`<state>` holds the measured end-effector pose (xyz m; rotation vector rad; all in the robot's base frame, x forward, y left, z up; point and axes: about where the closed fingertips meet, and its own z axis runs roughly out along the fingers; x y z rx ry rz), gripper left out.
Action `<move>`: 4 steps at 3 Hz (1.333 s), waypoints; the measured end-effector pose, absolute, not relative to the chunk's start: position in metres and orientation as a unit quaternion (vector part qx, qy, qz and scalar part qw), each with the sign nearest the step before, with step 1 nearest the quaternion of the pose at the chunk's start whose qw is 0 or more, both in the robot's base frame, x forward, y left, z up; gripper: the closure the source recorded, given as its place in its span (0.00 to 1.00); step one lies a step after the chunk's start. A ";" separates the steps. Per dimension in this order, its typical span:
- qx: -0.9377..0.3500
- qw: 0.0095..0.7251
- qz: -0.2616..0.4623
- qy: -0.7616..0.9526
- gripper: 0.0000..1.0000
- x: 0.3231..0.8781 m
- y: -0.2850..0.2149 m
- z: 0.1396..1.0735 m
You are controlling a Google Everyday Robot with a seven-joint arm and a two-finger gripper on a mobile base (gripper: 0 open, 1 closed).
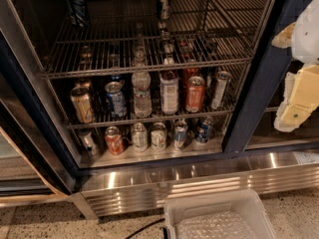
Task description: Pick pepsi can from top shelf of fridge
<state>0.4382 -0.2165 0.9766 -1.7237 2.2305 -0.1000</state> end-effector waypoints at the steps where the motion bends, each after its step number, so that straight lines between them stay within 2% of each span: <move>1: -0.603 0.160 -0.035 0.781 0.00 0.438 -0.216 0.977; 2: -0.605 0.164 -0.040 0.778 0.00 0.437 -0.198 0.983; 4: -0.583 0.246 -0.017 0.774 0.00 0.412 -0.089 1.015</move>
Offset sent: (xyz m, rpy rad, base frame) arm -0.0038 0.0398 0.0091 -0.0096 -0.0054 0.0121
